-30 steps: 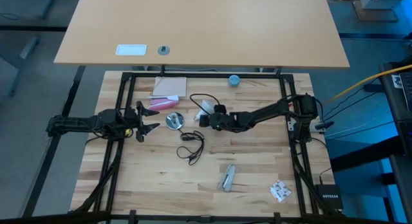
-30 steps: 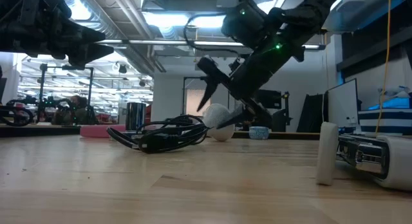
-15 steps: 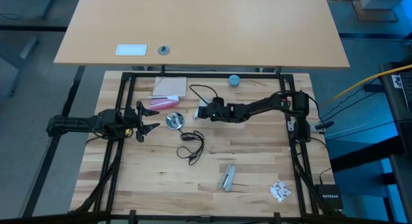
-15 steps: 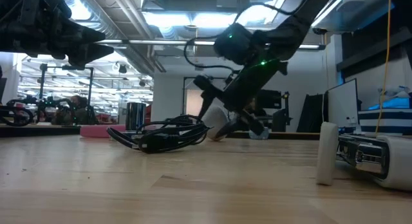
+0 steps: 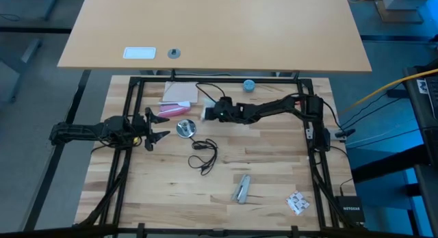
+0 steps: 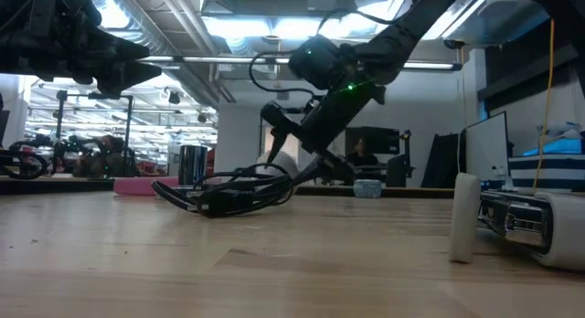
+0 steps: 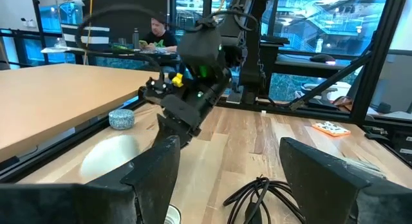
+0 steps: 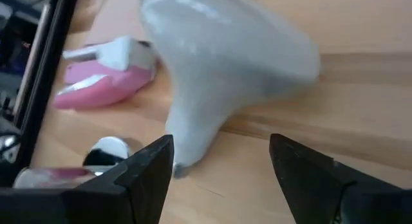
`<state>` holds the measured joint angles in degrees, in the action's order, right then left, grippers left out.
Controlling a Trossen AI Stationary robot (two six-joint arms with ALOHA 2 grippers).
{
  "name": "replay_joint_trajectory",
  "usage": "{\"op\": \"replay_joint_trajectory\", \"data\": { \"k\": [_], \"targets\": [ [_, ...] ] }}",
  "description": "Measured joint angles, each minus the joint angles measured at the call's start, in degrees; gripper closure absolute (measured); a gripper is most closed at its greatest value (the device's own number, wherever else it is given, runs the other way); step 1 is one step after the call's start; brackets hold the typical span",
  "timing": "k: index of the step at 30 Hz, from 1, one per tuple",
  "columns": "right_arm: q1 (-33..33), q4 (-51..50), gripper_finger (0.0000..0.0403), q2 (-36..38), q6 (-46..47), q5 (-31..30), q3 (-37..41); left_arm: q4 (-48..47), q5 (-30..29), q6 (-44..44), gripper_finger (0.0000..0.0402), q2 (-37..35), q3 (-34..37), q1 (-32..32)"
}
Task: Screw lightbulb
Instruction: Insert the lightbulb into the lamp
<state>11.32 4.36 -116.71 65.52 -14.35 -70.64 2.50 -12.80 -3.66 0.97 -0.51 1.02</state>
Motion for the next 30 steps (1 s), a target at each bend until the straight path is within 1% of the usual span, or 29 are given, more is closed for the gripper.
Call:
{"op": "replay_joint_trajectory", "data": {
  "k": [10,17,22,26,30],
  "targets": [
    [0.82,-0.42,0.0143,0.07,-16.08,-1.04,-4.71,-0.01,0.02,-1.99,0.0144,0.68,0.0,0.0],
    [0.7,-11.74,0.0143,0.07,-22.24,-0.84,-9.95,0.0,-0.02,-1.93,0.0144,0.69,0.0,0.0],
    [0.71,-11.94,0.0143,0.09,-22.47,0.47,-10.97,0.0,-0.02,-2.01,0.0144,0.7,0.0,0.0],
    [0.46,-10.9,0.0143,0.09,-20.89,0.44,-11.31,0.0,-0.02,-1.86,0.0144,0.7,0.0,0.0],
    [-0.2,-9.37,0.0143,-0.63,-18.65,-1.21,-11.31,0.0,-0.04,-0.85,0.0144,0.68,0.0,0.0]
  ]
}}
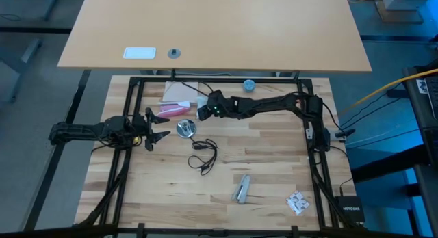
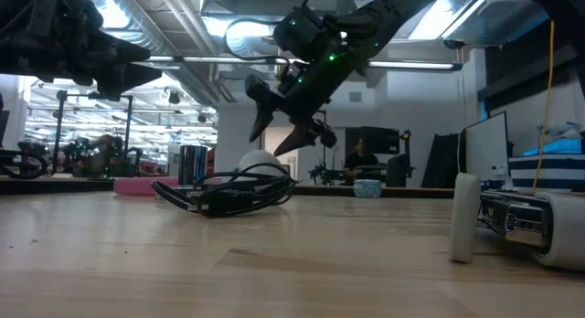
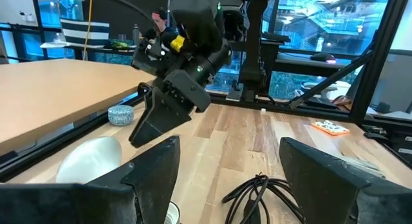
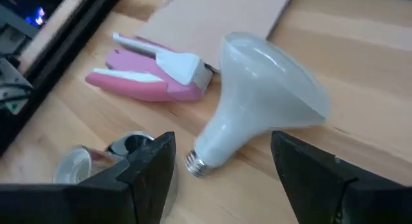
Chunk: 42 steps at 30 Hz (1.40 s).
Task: Screw lightbulb
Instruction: Insert the lightbulb into the lamp
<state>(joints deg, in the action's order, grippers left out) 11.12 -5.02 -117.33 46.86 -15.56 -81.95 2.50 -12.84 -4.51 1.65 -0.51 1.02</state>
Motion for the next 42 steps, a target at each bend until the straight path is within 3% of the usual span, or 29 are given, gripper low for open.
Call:
{"op": "replay_joint_trajectory", "data": {
  "k": [9,18,29,42],
  "targets": [
    [-2.28,9.61,0.0143,-7.49,8.54,1.18,-0.54,0.02,-0.02,0.02,0.0144,0.02,0.0,0.0],
    [-1.91,2.16,0.0143,-9.05,10.97,-0.91,-5.24,0.0,-0.02,0.02,0.0144,0.66,0.0,0.0],
    [1.47,-2.26,0.0143,-9.17,22.09,1.21,-5.44,0.0,-0.02,0.02,0.0144,0.87,0.0,0.0],
    [6.34,-5.64,0.0143,-9.06,18.56,1.21,-5.49,0.0,-0.02,-1.6,0.0144,0.87,0.0,0.0]
  ]
}}
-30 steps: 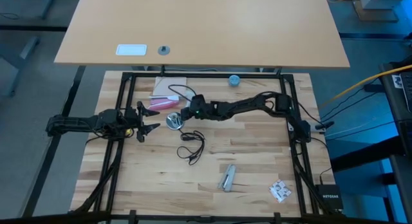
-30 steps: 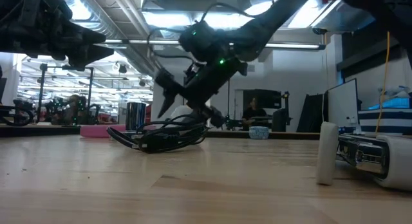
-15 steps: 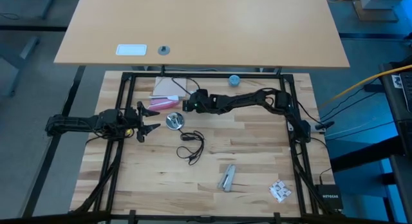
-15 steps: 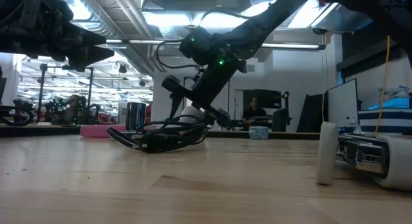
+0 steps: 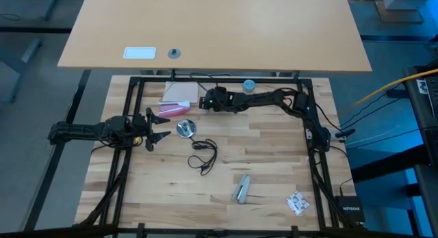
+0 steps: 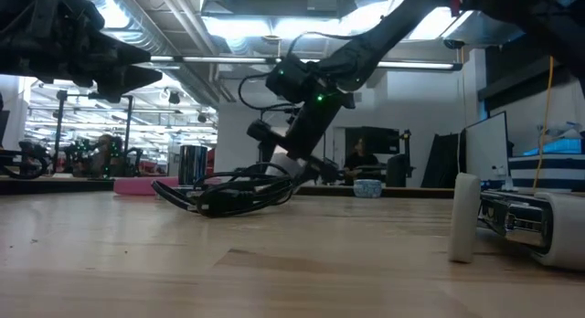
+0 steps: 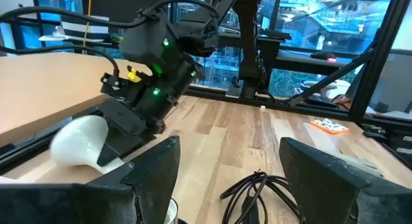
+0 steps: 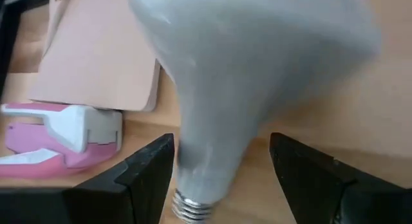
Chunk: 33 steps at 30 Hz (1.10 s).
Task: Screw lightbulb
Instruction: Insert the lightbulb into the lamp
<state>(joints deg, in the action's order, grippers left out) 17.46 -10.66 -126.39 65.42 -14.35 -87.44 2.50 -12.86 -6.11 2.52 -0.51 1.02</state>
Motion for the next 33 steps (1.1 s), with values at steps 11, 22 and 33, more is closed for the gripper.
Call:
{"op": "replay_joint_trajectory", "data": {
  "k": [11,22,33],
  "targets": [
    [1.85,0.17,0.0143,0.0,-8.36,-2.12,0.02,0.0,-0.03,-1.12,0.0144,0.0,0.0,0.0],
    [1.72,-0.36,0.0143,0.0,-18.78,-2.38,0.02,0.15,-1.51,-1.07,0.0144,0.0,0.0,0.0],
    [1.7,-8.64,0.0143,0.0,-25.02,-1.55,0.07,0.15,-1.51,-1.39,0.0144,0.0,0.0,0.0]
  ]
}}
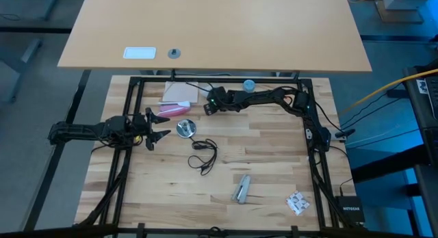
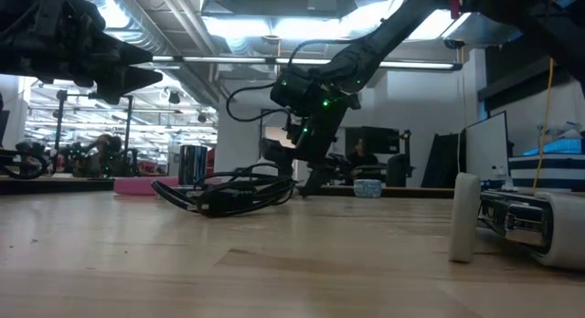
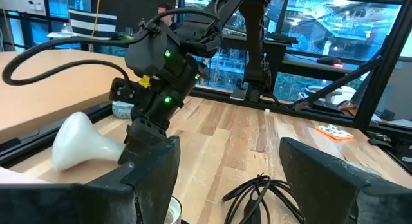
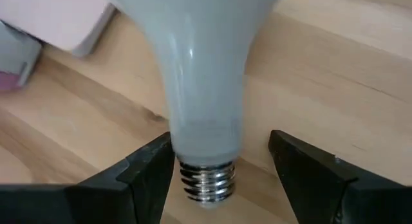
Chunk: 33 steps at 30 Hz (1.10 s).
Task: Screw lightbulb
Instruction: Insert the lightbulb into the lamp
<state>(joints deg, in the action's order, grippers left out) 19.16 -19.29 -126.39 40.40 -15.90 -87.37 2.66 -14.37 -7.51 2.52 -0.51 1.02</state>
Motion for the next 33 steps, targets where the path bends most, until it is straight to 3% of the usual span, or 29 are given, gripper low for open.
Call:
{"op": "replay_joint_trajectory", "data": {
  "k": [5,13,16,23,33],
  "targets": [
    [-0.21,-1.12,0.0143,0.0,-6.36,0.04,-0.02,0.0,0.0,0.0,0.0144,0.0,0.0,0.01],
    [-0.46,1.88,0.0146,0.0,-7.8,-1.49,0.0,0.01,0.0,0.51,0.0144,0.0,0.0,0.0],
    [-0.44,3.33,0.0167,0.0,-7.88,-1.49,0.0,0.02,0.0,0.57,0.0144,0.0,0.0,0.0],
    [-0.44,3.29,0.0266,0.0,-8.3,-0.2,0.0,0.0,0.0,0.61,0.0144,0.0,0.0,0.0],
    [-2.94,0.25,0.0266,0.44,-16.76,5.33,-0.17,0.0,0.0,0.44,0.0144,0.0,0.0,0.02]
  ]
}}
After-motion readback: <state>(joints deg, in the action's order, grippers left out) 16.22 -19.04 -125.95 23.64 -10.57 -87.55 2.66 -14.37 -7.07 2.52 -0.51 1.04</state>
